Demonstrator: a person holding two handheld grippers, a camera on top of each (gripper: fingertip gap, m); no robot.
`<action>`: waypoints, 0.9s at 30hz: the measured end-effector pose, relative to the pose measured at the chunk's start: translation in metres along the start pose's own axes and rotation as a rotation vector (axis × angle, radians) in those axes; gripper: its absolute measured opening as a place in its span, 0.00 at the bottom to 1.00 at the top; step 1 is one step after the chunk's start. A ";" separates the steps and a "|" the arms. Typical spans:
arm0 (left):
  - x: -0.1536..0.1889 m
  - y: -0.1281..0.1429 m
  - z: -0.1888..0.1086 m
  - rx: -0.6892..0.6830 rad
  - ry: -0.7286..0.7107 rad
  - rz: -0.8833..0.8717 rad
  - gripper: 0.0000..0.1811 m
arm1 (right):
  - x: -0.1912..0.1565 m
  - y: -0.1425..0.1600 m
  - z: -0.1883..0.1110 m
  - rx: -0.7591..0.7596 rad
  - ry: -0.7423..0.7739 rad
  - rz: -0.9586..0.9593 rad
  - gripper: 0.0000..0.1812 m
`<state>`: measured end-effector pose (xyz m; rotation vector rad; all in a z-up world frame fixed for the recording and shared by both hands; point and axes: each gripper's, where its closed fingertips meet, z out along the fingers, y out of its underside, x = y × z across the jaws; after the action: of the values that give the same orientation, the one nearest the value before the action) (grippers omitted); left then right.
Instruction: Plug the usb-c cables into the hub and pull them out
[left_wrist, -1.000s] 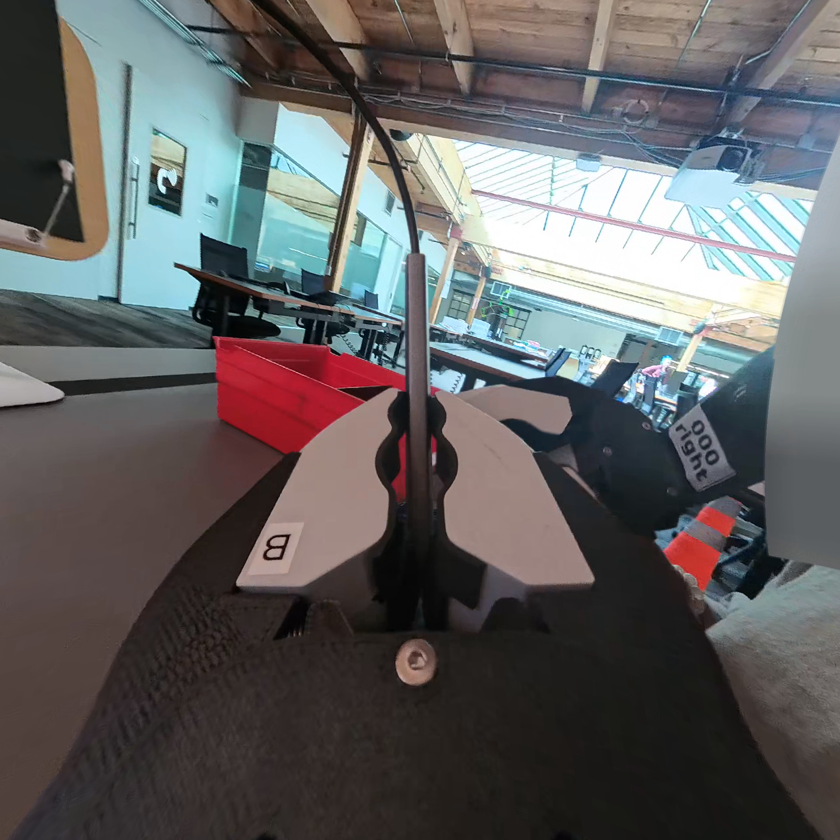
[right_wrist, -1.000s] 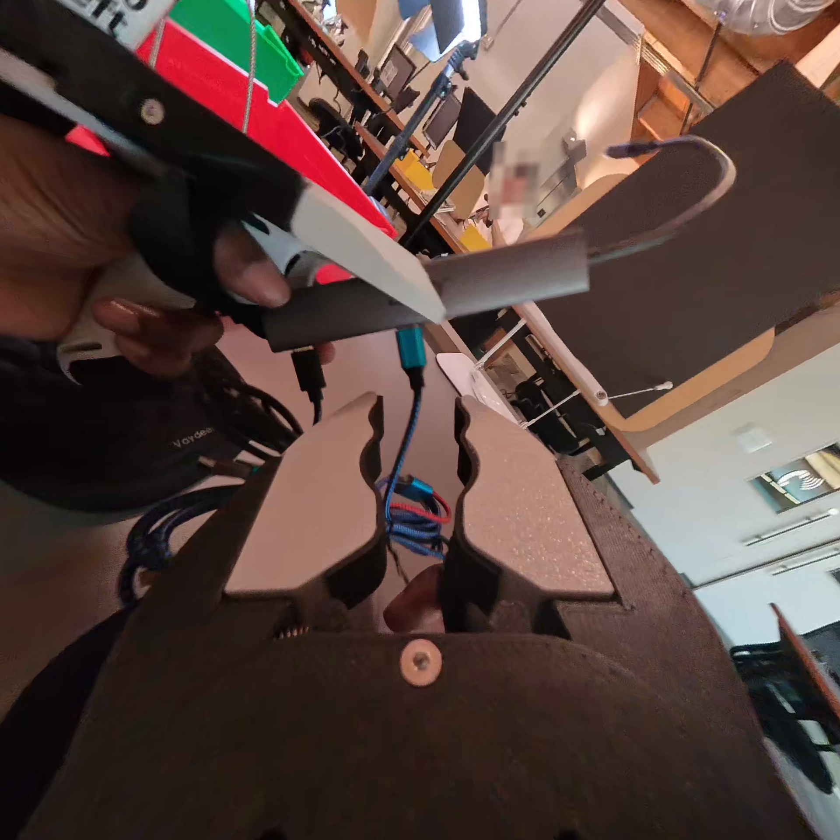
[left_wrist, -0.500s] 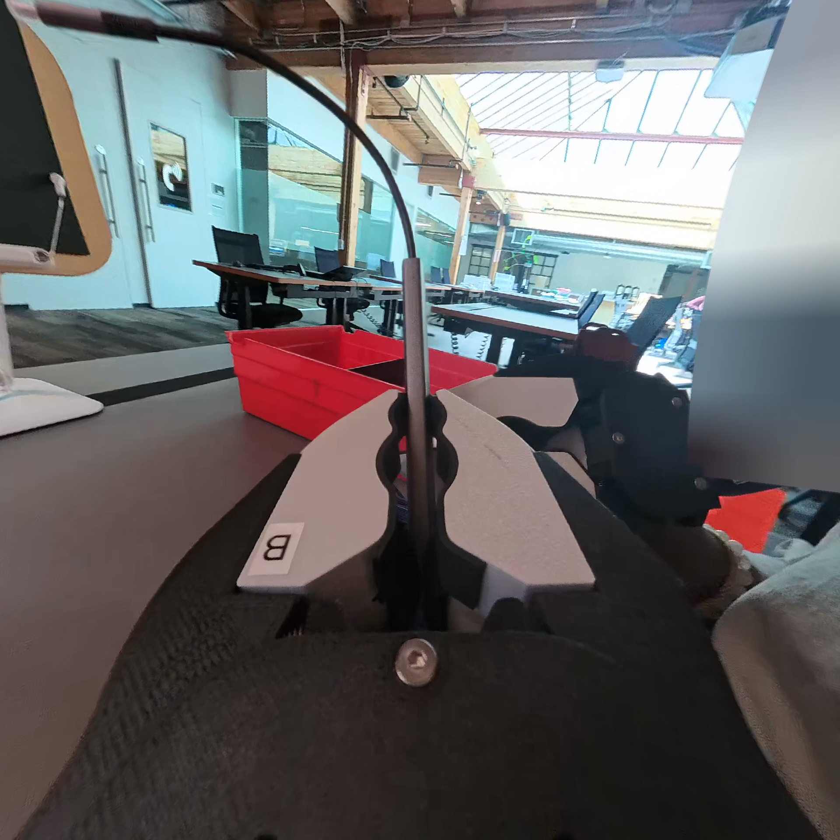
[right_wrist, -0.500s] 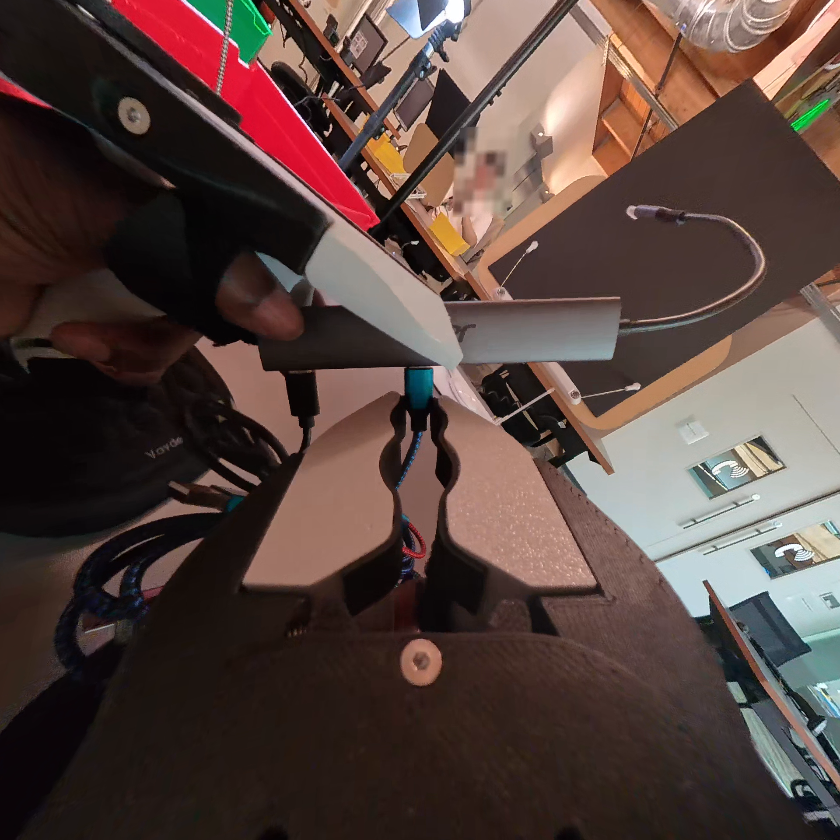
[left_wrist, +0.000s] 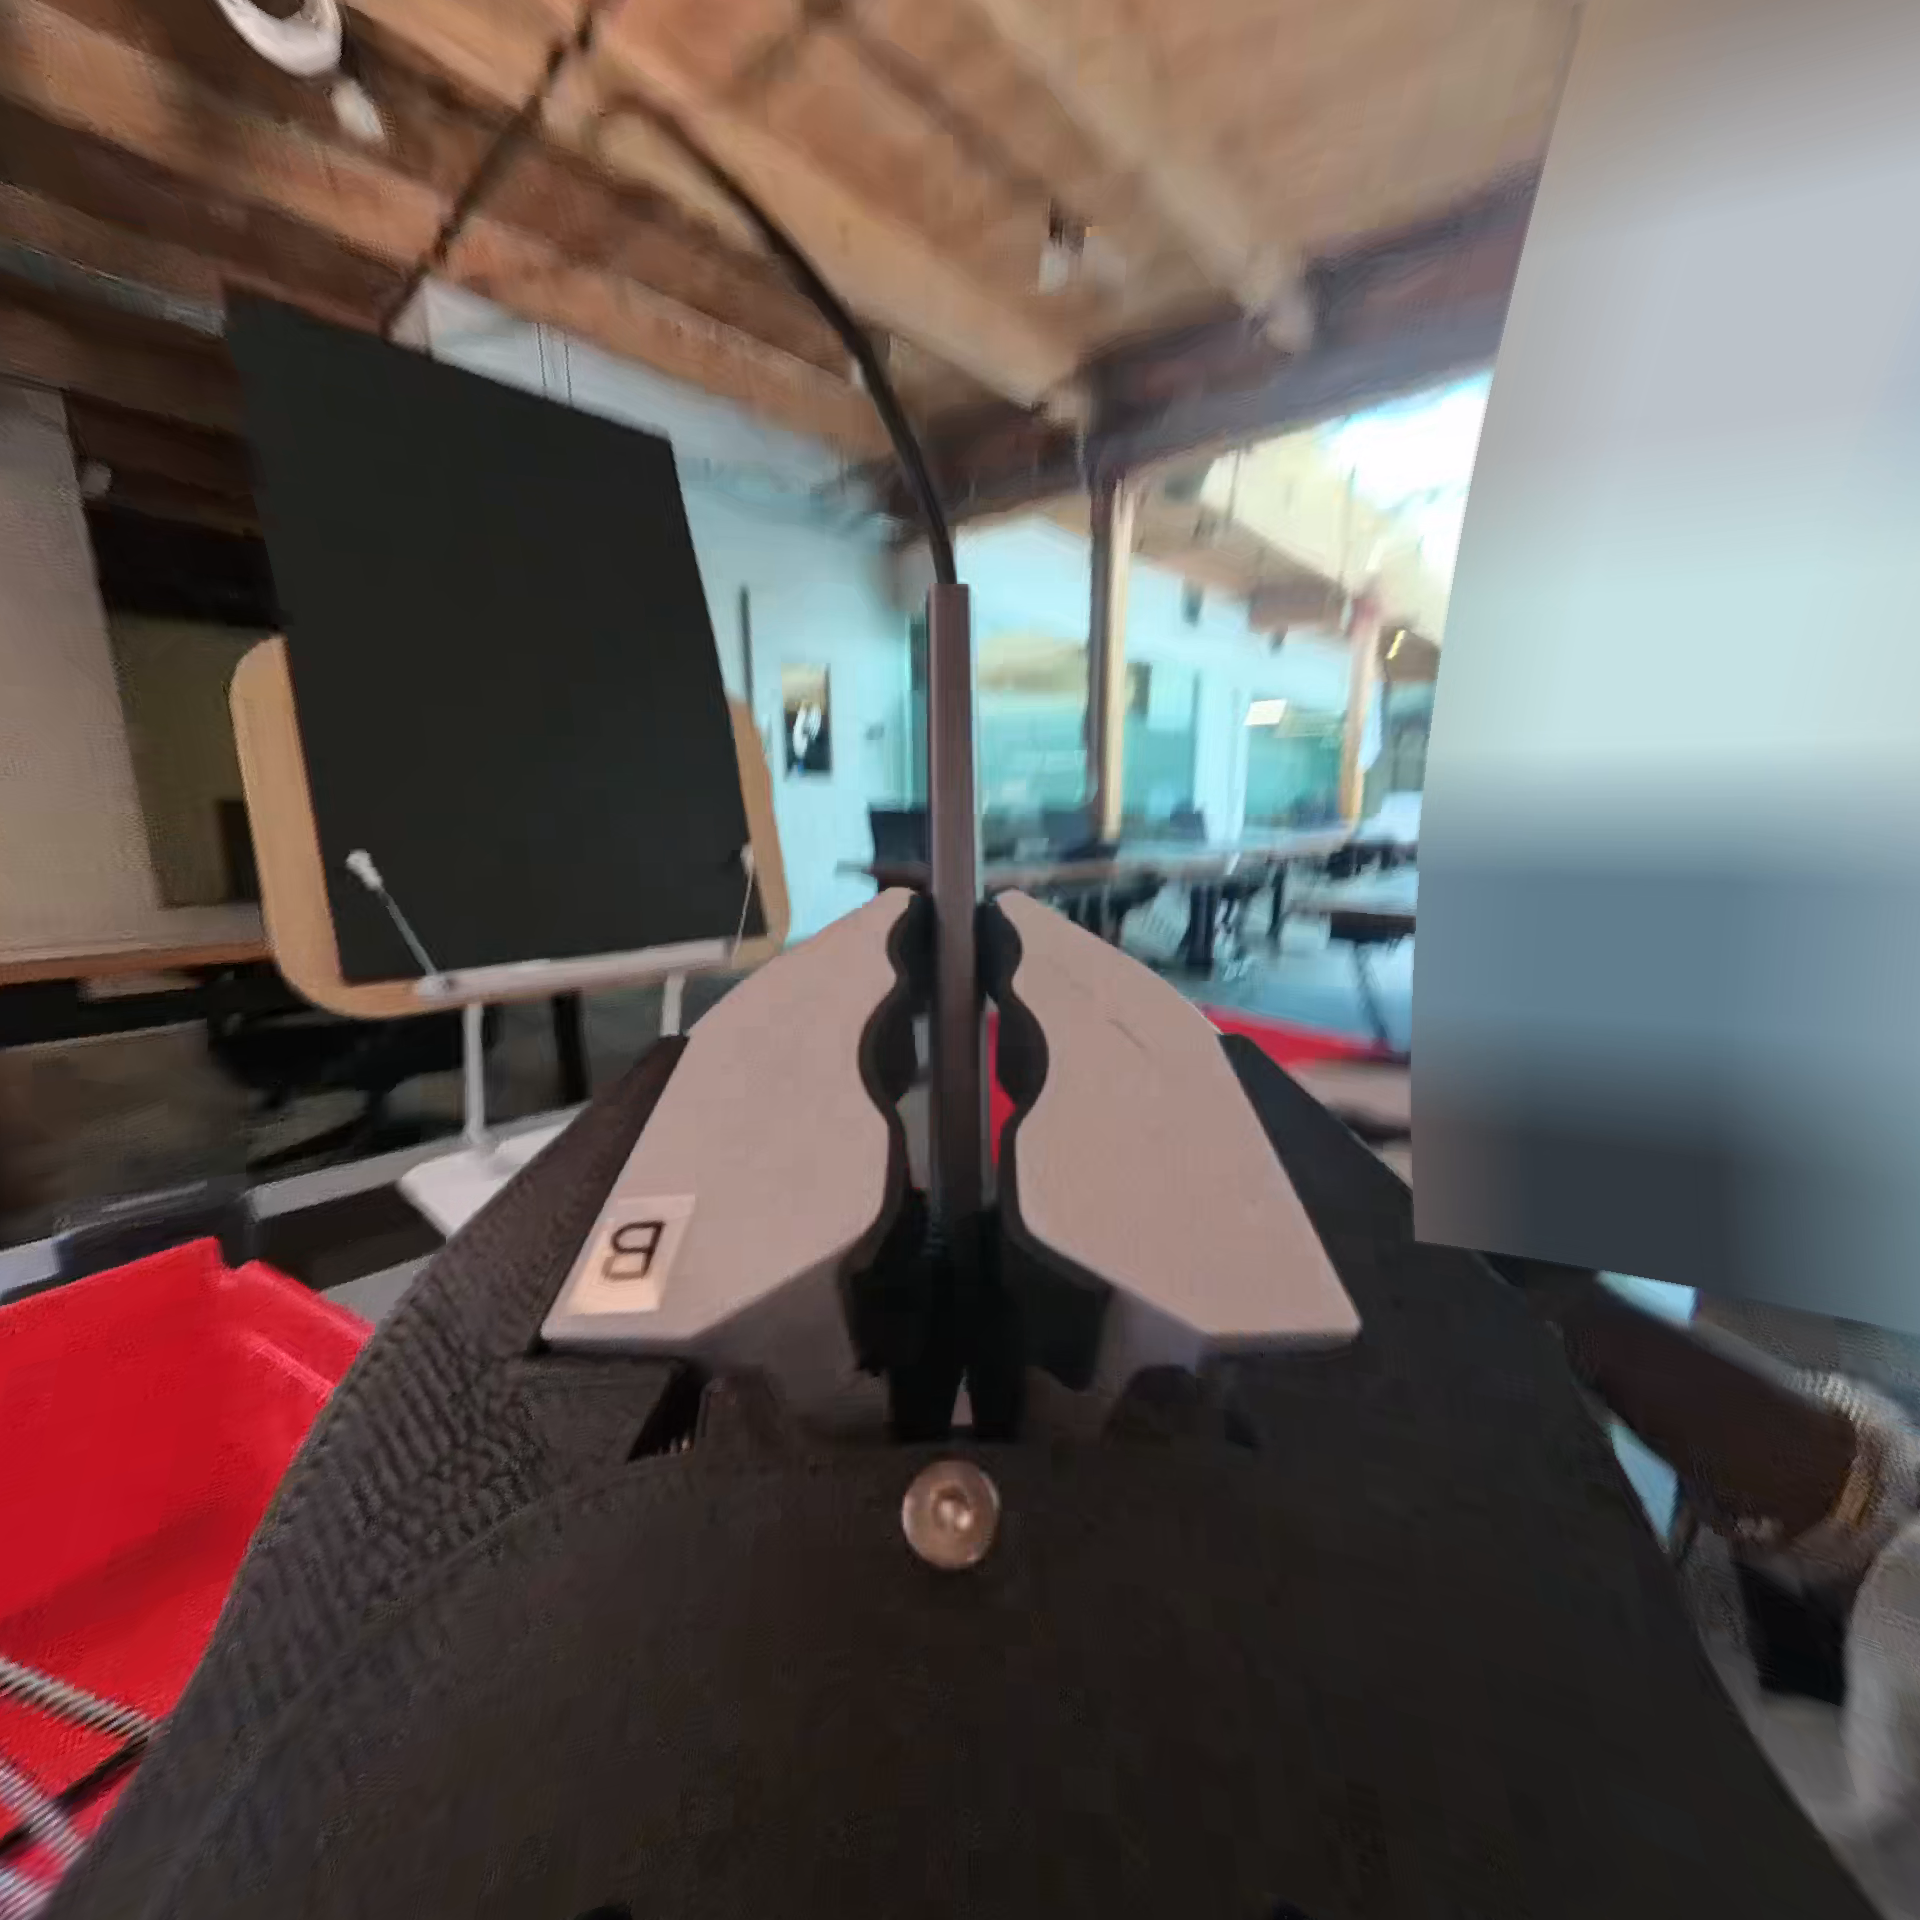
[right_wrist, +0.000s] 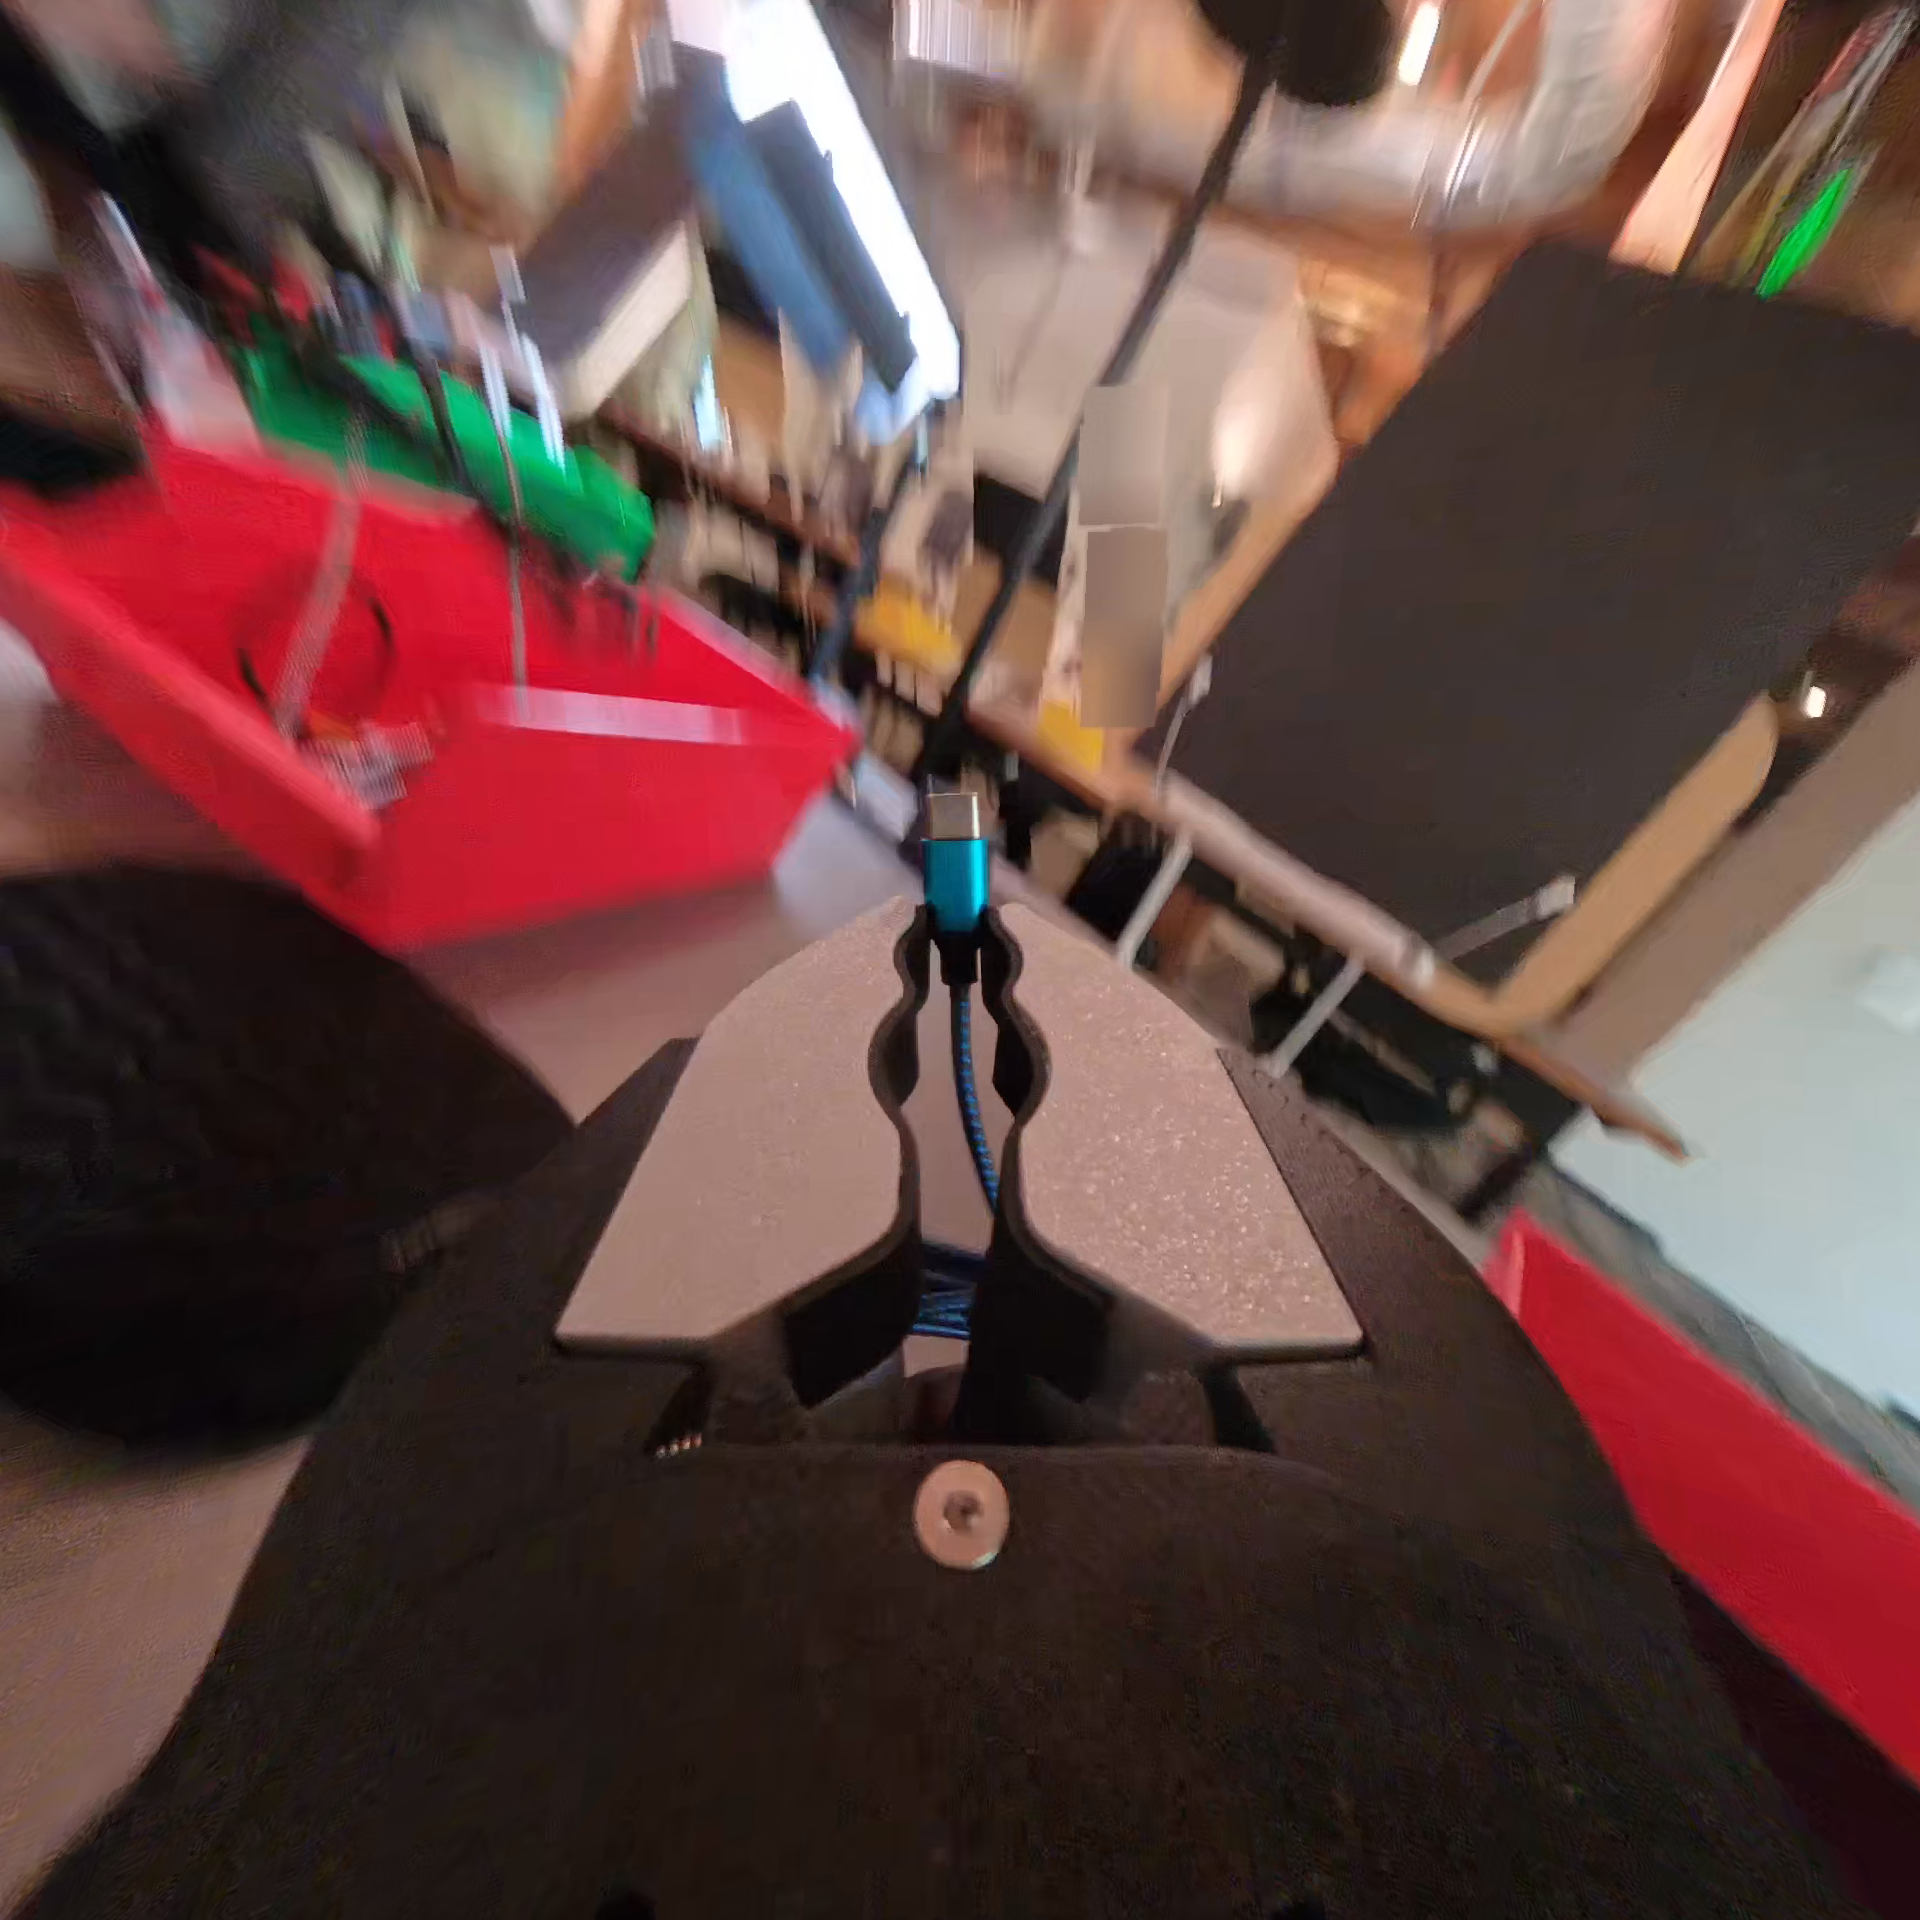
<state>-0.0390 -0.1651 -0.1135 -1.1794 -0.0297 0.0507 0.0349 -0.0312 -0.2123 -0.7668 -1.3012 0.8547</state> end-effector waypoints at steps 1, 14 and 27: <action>0.007 0.005 0.004 -0.025 0.024 0.012 0.04 | -0.002 -0.019 0.003 0.063 -0.011 0.013 0.05; 0.035 0.028 0.021 -0.009 0.190 -0.080 0.04 | 0.069 -0.051 -0.045 0.168 0.090 0.152 0.05; 0.018 0.040 0.019 -0.006 0.167 -0.182 0.04 | 0.227 0.043 -0.088 -0.198 0.742 0.124 0.05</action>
<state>-0.0231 -0.1316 -0.1431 -1.1790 0.0101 -0.2083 0.1321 0.1876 -0.1497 -1.1907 -0.6804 0.4585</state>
